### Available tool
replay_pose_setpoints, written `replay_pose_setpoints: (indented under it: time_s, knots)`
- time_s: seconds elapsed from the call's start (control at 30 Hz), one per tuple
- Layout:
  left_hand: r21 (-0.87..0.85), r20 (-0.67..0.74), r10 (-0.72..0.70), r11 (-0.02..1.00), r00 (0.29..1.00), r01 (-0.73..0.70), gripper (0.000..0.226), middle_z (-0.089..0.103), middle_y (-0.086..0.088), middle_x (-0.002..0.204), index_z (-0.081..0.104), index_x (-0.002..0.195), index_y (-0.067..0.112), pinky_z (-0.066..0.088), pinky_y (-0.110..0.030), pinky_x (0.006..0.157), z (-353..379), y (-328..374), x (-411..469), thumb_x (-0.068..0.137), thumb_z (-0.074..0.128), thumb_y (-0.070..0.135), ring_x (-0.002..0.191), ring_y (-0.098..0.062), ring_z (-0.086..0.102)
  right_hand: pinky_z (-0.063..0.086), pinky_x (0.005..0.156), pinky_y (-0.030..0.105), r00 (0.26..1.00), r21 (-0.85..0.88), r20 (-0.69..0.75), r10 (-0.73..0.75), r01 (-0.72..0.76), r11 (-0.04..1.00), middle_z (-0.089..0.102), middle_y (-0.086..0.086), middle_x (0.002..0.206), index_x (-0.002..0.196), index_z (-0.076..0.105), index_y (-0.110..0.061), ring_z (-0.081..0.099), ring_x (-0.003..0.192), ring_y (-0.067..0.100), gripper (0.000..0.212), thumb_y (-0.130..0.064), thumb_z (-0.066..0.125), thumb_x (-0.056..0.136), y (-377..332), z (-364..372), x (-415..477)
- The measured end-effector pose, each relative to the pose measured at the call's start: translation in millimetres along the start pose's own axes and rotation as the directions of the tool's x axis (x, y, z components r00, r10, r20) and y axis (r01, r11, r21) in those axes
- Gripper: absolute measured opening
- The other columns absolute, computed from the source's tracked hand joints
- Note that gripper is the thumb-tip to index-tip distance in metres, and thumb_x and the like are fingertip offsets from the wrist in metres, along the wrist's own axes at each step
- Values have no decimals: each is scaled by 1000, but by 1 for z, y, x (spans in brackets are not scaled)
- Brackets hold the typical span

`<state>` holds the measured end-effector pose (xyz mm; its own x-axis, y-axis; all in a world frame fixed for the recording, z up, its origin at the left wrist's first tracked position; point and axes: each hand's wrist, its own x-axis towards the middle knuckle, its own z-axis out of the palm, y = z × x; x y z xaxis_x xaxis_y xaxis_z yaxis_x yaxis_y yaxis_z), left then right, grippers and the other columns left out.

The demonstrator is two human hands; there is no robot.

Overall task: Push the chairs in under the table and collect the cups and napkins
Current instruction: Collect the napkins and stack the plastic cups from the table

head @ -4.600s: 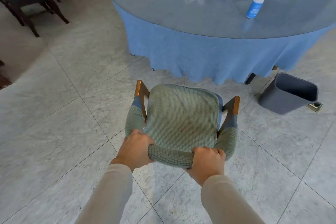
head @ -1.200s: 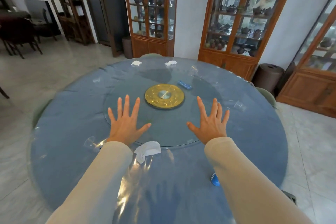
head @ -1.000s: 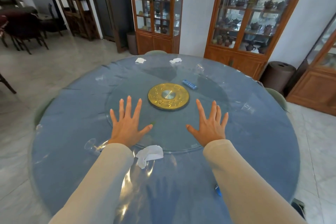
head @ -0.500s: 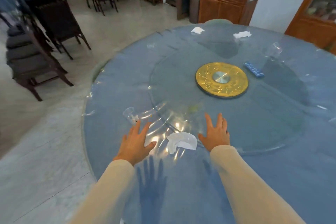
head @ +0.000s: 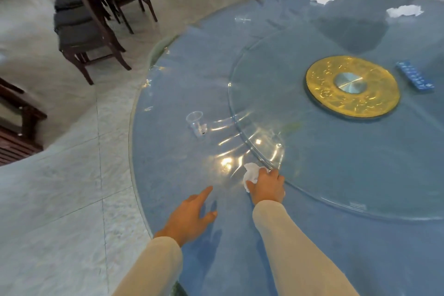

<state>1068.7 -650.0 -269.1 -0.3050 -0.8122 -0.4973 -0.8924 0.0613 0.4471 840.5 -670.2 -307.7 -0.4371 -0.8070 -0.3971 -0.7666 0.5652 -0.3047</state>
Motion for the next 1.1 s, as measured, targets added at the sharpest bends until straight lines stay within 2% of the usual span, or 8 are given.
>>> replay_pose_setpoints:
  time_s: [0.13,0.23,0.33,0.47,0.57,0.67,0.83,1.1]
  knots:
    - [-59,-17,-42,997,999,41,66,54,-8,146,32,157,29,42,-34,108,-2,1,9,99,59,43,129,-27,55,50,94,38,994,178,48,-103,93,980,62,13,124,136,56,-26,59,113,34,43,-9,46,98,-2,6,1]
    - [-142,-51,-56,989,997,48,66,58,-9,143,40,153,25,44,-33,107,-5,5,15,95,65,43,127,-26,58,52,88,32,990,354,84,-117,80,932,72,8,106,102,75,-17,66,99,31,22,-12,56,94,-9,2,-4]
    - [-353,-100,-64,935,993,25,75,54,-5,147,39,153,30,43,-28,100,-14,13,15,88,75,41,130,-25,55,54,89,31,975,552,151,-163,54,832,75,2,100,95,78,-15,68,95,24,12,-13,68,89,-28,-3,-17]
    - [-741,-35,-76,671,996,25,73,50,2,146,41,149,42,50,-39,106,-39,26,9,86,78,41,132,-20,55,62,77,36,918,872,309,-248,-169,460,75,10,90,90,75,-9,73,92,29,12,1,67,87,-61,-20,-47]
    - [-934,13,-70,357,997,37,46,72,-3,120,59,137,27,60,-38,90,-64,24,4,94,71,26,110,-20,71,61,70,30,873,929,322,-366,-218,299,76,17,92,103,70,2,76,86,29,20,7,57,90,-84,-33,-67]
    - [-946,35,18,323,999,27,22,76,-5,103,72,117,16,61,-32,76,-89,12,-5,97,67,20,92,-22,74,61,70,31,899,943,252,-358,-145,300,76,19,96,106,70,3,75,87,29,21,7,59,89,-109,-42,-83]
    - [-926,-8,54,376,998,-28,17,79,-10,100,78,106,10,61,-26,71,-127,-22,-16,92,69,5,88,-20,75,52,61,18,950,868,100,-297,63,492,76,6,95,98,75,-9,69,82,10,16,-11,79,82,-151,-44,-101]
    - [-916,-44,-20,400,999,-33,24,75,0,74,79,91,12,48,-15,50,-192,-82,-29,81,73,-9,59,-4,66,55,63,23,987,859,36,-155,49,510,74,4,87,95,74,-13,68,71,14,9,-14,76,86,-214,-33,-114]
